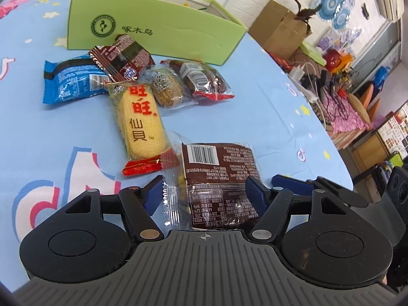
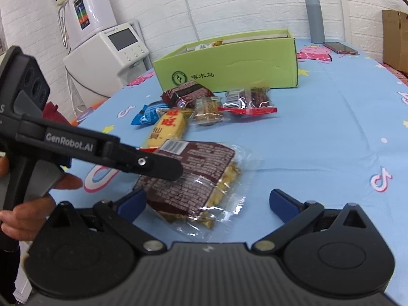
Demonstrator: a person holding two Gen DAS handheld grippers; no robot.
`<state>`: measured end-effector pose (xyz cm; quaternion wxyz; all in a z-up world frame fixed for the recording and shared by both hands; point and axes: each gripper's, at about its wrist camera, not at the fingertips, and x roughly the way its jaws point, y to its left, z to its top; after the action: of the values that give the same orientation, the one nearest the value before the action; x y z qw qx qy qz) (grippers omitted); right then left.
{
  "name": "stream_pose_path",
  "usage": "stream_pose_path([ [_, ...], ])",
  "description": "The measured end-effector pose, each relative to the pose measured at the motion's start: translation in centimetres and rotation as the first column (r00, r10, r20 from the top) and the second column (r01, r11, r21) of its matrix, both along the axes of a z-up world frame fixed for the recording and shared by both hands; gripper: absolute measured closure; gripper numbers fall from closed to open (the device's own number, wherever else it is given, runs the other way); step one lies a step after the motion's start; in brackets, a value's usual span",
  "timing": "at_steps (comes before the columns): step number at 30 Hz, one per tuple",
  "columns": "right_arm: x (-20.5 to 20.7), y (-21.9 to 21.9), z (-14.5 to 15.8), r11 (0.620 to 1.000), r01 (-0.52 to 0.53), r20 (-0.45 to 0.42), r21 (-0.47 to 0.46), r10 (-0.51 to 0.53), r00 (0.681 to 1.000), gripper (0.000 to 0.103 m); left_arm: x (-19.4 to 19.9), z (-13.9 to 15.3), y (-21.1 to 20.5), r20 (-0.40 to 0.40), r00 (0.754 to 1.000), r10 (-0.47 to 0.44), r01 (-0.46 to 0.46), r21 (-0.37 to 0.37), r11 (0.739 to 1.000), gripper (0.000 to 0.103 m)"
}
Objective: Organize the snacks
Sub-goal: 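Grasp another brown cake packet with the left tool while the right holds its packet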
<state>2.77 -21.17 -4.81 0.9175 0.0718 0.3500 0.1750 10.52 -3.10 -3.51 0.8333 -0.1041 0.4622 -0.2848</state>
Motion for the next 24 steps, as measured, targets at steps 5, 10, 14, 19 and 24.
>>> stream_pose_path([
  [5, 0.0, 1.1, -0.2, 0.999, -0.034, 0.008, -0.032, 0.034, 0.999, 0.001, -0.1, -0.1, 0.3, -0.009, 1.000, -0.003, 0.003, -0.008, 1.000, 0.050],
  [10, 0.1, -0.2, 0.1, 1.000, 0.007, 0.006, -0.008, -0.007, 1.000, 0.001, 0.0, -0.1, -0.1, -0.005, 1.000, -0.021, 0.021, -0.005, 1.000, 0.050],
  [14, 0.3, 1.1, -0.6, 0.998, -0.012, 0.039, -0.059, 0.015, 0.999, 0.002, -0.3, -0.3, -0.5, 0.018, 0.999, -0.028, 0.028, 0.003, 1.000, 0.063],
  [19, -0.2, 0.9, 0.0, 0.999, -0.018, 0.025, -0.034, 0.019, 1.000, 0.027, 0.2, -0.1, 0.4, -0.022, 0.999, -0.023, 0.022, -0.053, 0.998, 0.089],
  [24, -0.3, 0.7, 0.3, 0.999, -0.002, 0.029, -0.041, 0.004, 1.000, 0.027, -0.6, 0.5, -0.7, 0.025, 0.999, -0.046, 0.046, -0.005, 0.999, 0.074],
])
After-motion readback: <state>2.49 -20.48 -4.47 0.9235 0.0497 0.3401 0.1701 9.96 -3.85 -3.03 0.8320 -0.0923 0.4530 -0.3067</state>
